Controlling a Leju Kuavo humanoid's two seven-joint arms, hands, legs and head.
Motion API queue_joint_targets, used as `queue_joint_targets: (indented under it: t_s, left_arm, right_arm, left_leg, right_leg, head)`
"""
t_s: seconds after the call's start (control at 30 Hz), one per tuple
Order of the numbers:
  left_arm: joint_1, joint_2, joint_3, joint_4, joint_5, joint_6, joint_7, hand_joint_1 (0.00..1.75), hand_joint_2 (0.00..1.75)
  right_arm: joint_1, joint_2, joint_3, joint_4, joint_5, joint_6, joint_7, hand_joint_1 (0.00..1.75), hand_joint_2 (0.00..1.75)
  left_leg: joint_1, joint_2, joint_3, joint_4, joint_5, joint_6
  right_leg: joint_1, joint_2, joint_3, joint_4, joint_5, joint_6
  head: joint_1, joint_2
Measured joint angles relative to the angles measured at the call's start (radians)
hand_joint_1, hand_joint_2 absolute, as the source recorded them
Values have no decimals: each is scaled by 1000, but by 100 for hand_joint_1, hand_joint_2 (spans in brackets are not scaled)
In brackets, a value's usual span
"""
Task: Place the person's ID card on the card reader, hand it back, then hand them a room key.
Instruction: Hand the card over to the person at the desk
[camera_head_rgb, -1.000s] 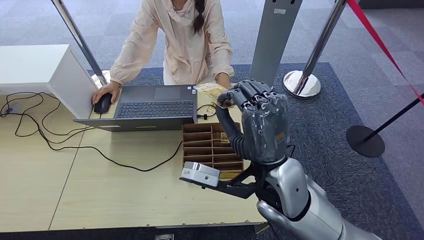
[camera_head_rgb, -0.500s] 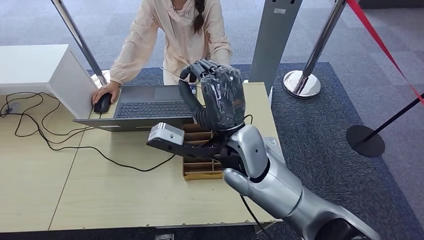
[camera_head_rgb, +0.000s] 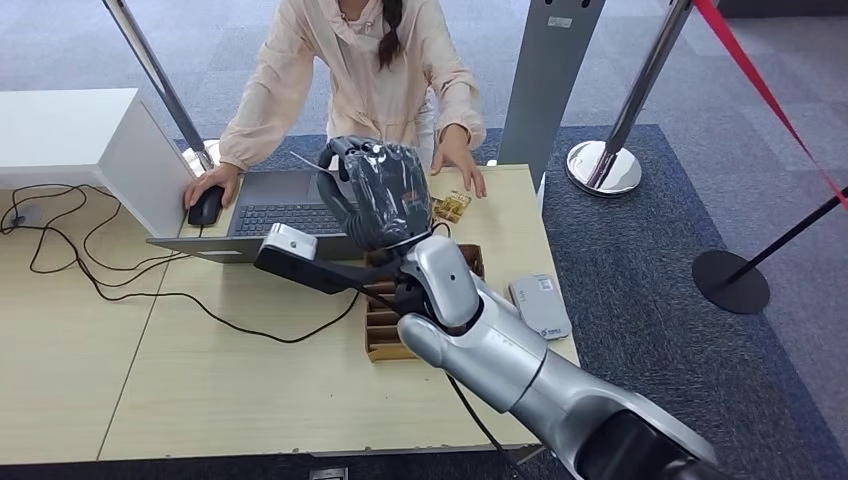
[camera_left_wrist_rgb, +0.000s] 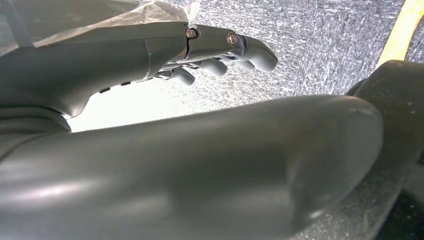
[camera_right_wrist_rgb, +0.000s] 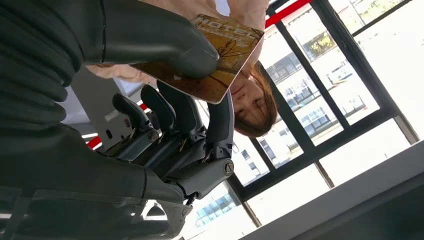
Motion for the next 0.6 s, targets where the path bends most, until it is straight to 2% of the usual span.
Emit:
queue_joint_targets:
  t_s: [0.33, 0.6]
  left_arm:
    - [1, -11, 1, 0, 0, 0, 20, 0, 0]
    - [1, -38, 2, 0, 0, 0, 45, 0, 0]
  right_arm:
    - [-32, 58, 6, 219, -54, -22, -32, 161, 175]
    - [-44, 98, 9, 351, -60, -37, -48, 160, 175]
  left_leg:
    - [0, 0, 0, 0, 0, 0]
    - [0, 0, 0, 0, 0, 0]
  right_leg:
    - [0, 0, 0, 0, 0, 0]
    - [0, 0, 0, 0, 0, 0]
  head:
    - [0, 0]
    - [0, 0]
